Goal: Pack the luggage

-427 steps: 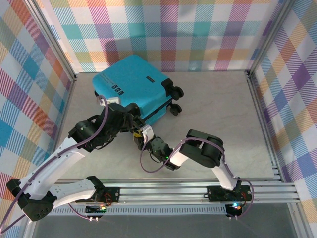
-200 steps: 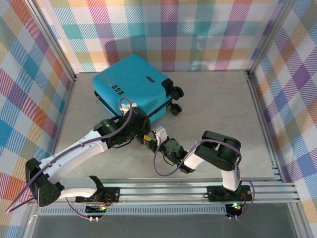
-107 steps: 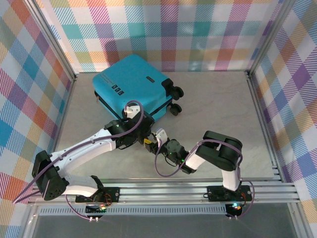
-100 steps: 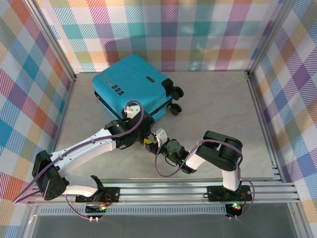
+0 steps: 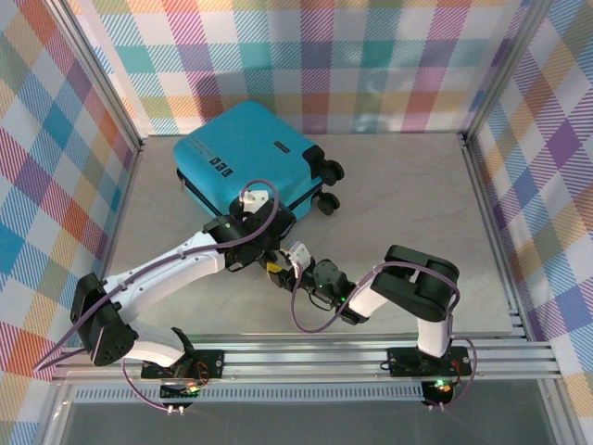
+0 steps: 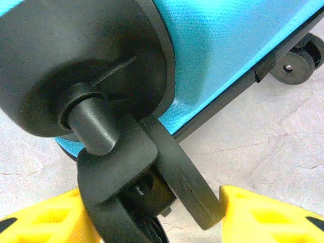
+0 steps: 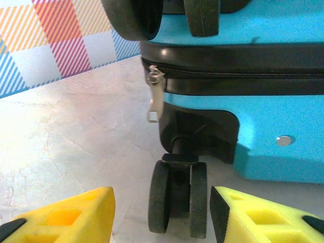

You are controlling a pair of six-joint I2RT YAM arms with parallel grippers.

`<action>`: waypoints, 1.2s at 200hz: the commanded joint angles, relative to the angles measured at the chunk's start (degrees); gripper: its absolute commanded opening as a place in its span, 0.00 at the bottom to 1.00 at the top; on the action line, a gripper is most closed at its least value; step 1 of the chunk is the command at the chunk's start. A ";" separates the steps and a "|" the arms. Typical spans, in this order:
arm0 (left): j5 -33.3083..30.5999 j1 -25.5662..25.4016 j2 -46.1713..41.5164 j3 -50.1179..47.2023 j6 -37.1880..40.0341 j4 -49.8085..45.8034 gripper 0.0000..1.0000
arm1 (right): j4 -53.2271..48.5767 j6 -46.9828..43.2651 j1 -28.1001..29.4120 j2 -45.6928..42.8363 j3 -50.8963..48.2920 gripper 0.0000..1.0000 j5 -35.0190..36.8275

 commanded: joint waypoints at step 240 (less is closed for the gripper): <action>-10.91 -0.11 3.74 0.91 -8.68 -5.99 0.66 | 3.57 -3.70 0.01 -1.34 -1.39 0.52 -2.62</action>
